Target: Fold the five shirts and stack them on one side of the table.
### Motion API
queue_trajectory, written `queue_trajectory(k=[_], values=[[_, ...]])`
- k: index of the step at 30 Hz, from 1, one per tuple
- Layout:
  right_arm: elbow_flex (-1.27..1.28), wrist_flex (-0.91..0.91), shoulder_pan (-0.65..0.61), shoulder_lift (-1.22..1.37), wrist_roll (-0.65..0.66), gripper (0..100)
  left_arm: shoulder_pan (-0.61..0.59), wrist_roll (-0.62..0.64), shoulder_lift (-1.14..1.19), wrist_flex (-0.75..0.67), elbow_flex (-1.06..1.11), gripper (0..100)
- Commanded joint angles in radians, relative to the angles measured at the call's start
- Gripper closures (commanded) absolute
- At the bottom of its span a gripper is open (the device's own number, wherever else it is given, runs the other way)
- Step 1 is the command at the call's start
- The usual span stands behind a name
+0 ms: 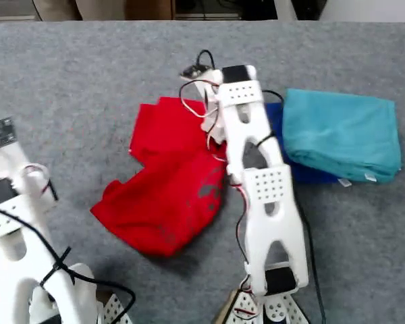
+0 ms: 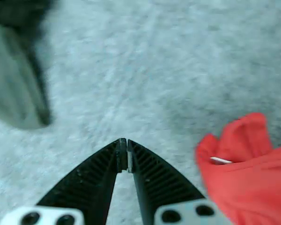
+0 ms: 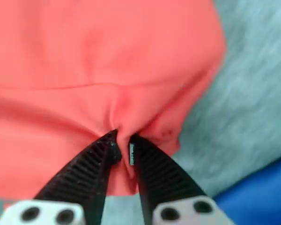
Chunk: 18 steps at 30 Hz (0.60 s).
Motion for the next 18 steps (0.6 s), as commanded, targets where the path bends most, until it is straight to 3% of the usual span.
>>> queue_trajectory(k=[1, 8, 13, 18], values=[[0.291, 0.018, 0.048, -0.217, 0.049, 99.5, 0.084, 0.064, 0.07, -0.034, -0.025, 98], [0.771, -0.101, 0.102, -0.521, 0.077, 99.4, 0.138, 0.112, 0.298, -0.029, -0.146, 98], [1.138, -0.244, 0.09, -0.725, 0.167, 99.0, 0.163, 0.11, 0.351, -0.035, -0.164, 98], [1.33, -0.304, 0.085, -0.926, 0.198, 83.5, 0.163, 0.112, 0.358, -0.037, -0.164, 98]])
